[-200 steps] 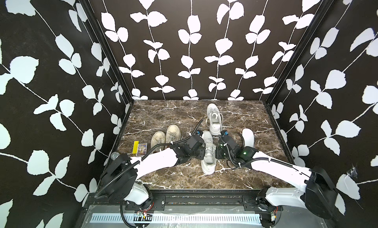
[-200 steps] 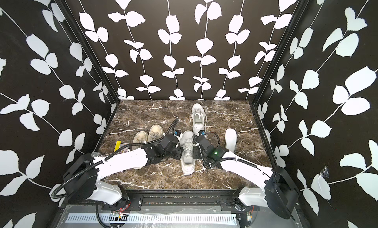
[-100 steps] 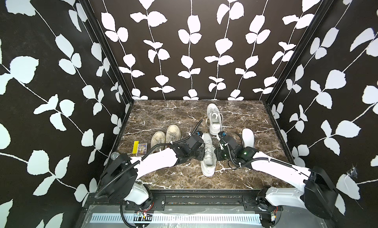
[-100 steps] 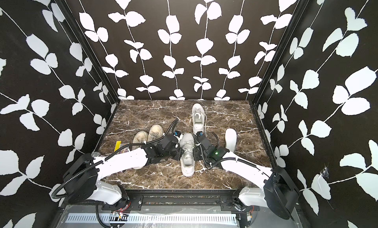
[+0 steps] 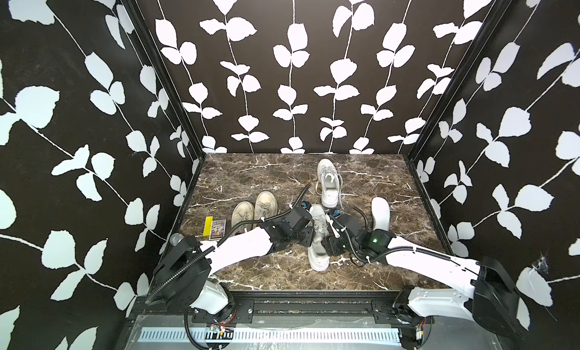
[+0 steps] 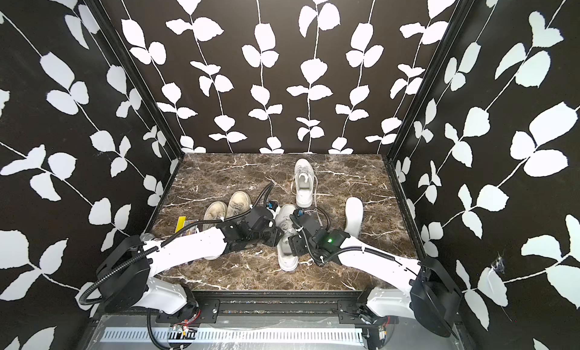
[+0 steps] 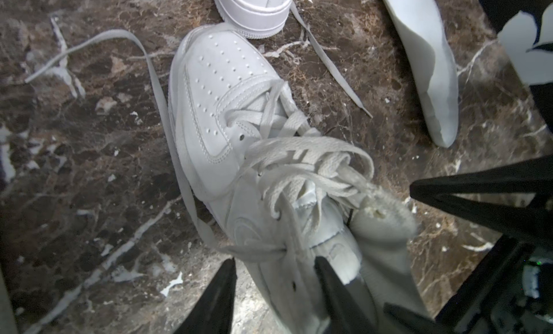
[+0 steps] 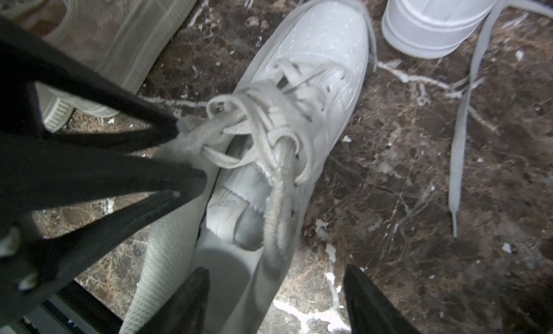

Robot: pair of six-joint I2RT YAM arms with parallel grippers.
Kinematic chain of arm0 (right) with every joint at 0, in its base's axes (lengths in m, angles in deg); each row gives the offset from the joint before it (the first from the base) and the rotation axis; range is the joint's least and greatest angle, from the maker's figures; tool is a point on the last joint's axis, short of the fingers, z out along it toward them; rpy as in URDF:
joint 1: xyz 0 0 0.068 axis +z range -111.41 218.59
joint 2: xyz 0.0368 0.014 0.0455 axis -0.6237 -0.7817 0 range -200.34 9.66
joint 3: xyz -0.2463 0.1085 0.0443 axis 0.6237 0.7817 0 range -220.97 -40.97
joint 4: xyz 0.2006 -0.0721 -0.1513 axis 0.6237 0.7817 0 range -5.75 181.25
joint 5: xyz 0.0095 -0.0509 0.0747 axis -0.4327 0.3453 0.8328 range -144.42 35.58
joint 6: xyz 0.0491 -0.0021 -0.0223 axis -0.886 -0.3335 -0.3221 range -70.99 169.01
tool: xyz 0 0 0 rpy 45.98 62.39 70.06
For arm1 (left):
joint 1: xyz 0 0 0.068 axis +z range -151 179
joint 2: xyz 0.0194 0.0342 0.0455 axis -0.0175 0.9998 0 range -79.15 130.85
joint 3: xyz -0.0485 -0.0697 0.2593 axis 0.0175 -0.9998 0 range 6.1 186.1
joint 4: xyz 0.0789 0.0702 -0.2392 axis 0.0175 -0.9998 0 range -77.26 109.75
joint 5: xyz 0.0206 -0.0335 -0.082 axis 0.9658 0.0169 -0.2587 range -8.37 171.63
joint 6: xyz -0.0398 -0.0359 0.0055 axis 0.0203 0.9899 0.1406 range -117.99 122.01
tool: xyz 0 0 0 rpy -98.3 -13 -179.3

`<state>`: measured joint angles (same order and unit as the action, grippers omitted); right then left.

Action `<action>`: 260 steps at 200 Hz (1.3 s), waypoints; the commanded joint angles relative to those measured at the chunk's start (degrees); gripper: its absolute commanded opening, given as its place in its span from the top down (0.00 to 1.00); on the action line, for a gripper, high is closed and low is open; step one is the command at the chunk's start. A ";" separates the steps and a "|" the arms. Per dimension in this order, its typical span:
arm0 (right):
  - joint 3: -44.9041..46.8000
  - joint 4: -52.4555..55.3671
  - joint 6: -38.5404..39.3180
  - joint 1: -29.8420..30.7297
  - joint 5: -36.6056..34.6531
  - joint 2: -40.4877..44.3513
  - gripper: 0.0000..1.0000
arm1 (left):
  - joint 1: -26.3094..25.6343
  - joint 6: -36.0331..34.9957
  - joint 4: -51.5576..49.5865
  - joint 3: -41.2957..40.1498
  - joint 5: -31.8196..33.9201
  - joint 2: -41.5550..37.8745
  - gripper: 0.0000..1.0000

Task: Remove the insole from the shoe
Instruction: Untie the shoelace on the shoe, then remove the insole from the shoe.

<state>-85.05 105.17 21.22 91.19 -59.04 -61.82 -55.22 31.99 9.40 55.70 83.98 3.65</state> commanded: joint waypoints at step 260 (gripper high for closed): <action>0.85 -16.18 -2.12 2.86 -19.37 -2.33 0.30 | -1.95 -11.10 3.53 0.49 0.95 0.99 0.32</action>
<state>-82.60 91.75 19.26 94.09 -76.38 -64.84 -56.84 21.63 12.85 54.15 82.98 3.81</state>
